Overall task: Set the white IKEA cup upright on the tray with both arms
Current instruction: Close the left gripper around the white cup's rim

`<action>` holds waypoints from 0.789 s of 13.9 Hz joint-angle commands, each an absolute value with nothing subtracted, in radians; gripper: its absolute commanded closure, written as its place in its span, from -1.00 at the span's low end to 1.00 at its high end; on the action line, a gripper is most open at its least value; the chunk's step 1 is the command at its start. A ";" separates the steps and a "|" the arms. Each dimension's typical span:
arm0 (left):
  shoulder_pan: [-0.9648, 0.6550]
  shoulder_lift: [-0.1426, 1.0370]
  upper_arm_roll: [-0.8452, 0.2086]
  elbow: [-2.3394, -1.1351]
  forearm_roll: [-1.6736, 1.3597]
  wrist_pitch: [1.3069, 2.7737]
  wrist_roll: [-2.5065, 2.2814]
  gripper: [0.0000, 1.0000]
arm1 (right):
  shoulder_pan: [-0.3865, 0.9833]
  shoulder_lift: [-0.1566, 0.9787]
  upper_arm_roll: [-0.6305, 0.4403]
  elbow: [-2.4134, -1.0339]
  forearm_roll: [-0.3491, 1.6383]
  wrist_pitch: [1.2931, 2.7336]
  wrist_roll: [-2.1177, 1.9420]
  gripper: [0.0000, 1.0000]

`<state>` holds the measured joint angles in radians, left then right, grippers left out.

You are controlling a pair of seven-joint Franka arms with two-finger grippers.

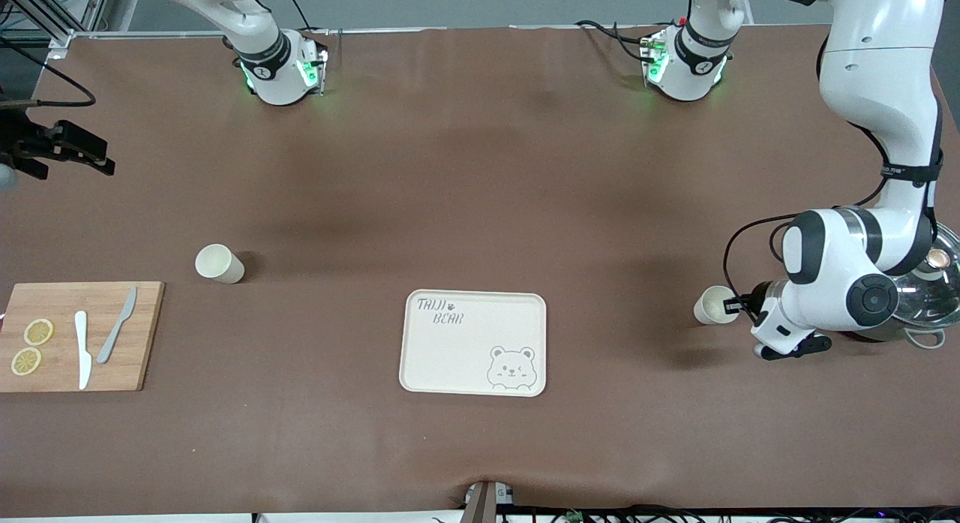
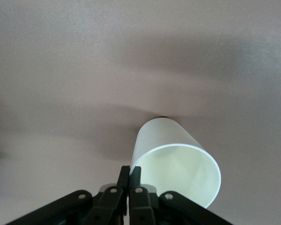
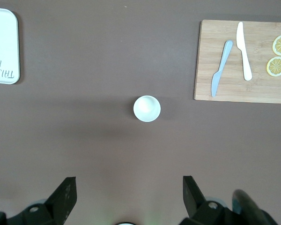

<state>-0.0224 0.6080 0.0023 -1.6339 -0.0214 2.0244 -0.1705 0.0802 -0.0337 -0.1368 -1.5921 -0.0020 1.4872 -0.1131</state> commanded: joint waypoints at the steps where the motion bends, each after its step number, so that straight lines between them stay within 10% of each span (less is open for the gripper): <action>1: -0.029 0.588 0.000 -1.626 -0.046 2.025 -0.179 1.00 | 0.069 -0.029 -0.132 -1.580 0.014 1.482 -0.106 -1.00; 11: -0.037 0.580 -0.080 -1.546 -0.046 1.967 -0.391 1.00 | 0.071 -0.028 -0.133 -1.586 0.008 1.450 -0.098 -1.00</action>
<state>-0.0322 0.5907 -0.0739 -1.5561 -0.0246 1.9875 -0.3552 0.0801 -0.0318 -0.1379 -1.5924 -0.0020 1.4768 -0.1124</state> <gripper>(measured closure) 0.974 0.000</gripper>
